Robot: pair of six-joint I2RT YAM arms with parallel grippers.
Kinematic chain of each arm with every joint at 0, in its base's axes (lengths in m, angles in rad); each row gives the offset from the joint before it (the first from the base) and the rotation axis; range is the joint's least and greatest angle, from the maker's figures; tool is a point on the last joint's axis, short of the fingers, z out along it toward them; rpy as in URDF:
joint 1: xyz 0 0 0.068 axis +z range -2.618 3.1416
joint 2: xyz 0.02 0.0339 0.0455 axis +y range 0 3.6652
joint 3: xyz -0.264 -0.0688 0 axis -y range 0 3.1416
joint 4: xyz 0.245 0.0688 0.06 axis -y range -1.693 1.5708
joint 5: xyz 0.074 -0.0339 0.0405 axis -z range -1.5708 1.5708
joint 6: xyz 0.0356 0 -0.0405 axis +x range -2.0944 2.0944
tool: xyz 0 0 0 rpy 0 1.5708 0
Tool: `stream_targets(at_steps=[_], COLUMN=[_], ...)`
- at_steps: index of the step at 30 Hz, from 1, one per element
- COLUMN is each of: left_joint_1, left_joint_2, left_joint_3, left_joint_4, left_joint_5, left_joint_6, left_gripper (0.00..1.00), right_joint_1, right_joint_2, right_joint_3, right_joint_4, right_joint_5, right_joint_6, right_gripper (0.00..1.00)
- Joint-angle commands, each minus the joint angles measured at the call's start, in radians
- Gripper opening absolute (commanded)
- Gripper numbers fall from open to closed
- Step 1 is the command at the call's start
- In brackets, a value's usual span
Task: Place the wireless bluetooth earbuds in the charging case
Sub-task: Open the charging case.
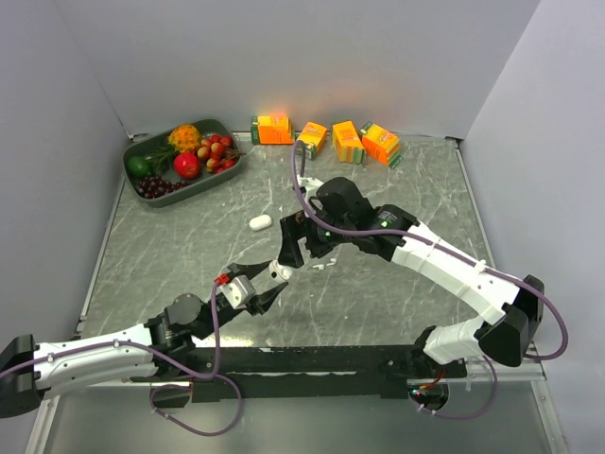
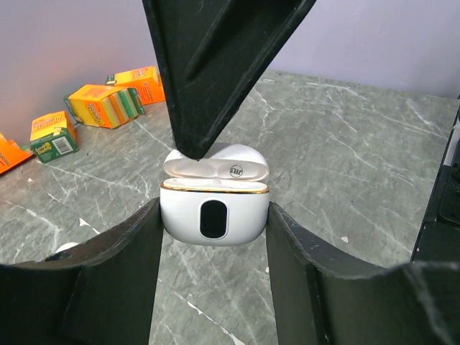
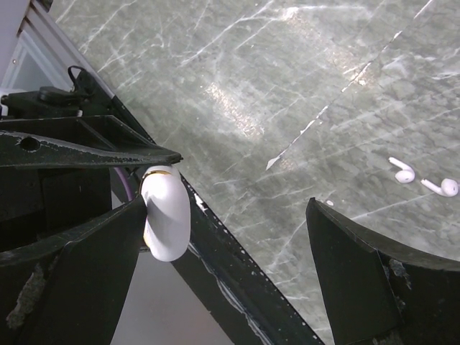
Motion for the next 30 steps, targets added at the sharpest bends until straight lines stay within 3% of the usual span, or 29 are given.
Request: stream_targets(at_steps=[1,8,17,21,30], left_joint_1=[-0.002,-0.002,-0.003,-0.002,-0.003], left_joint_2=[-0.019,-0.047,-0.037,-0.016,-0.001], left_joint_3=[0.031,0.03,0.03,0.034,0.056], left_joint_4=[0.075,0.063,0.075,0.098,0.129], left_joint_5=[-0.011,-0.022,-0.047,-0.051,-0.041], left_joint_6=[0.006,0.006,0.01,0.023,0.032], left_gripper=[0.01,0.01,0.01,0.01,0.01], right_joint_1=[-0.018,-0.059,-0.059,-0.061,-0.059], right_joint_2=[-0.049,-0.092,-0.148,-0.109,-0.044], right_joint_3=[-0.014,-0.02,-0.036,-0.062,-0.062], right_joint_4=[-0.027,-0.021,0.152,0.217,0.198], right_joint_5=[0.03,0.03,-0.187,-0.266,-0.268], right_joint_6=[-0.023,-0.007,0.109,0.169,0.163], right_gripper=[0.99,0.99,0.97,0.89,0.76])
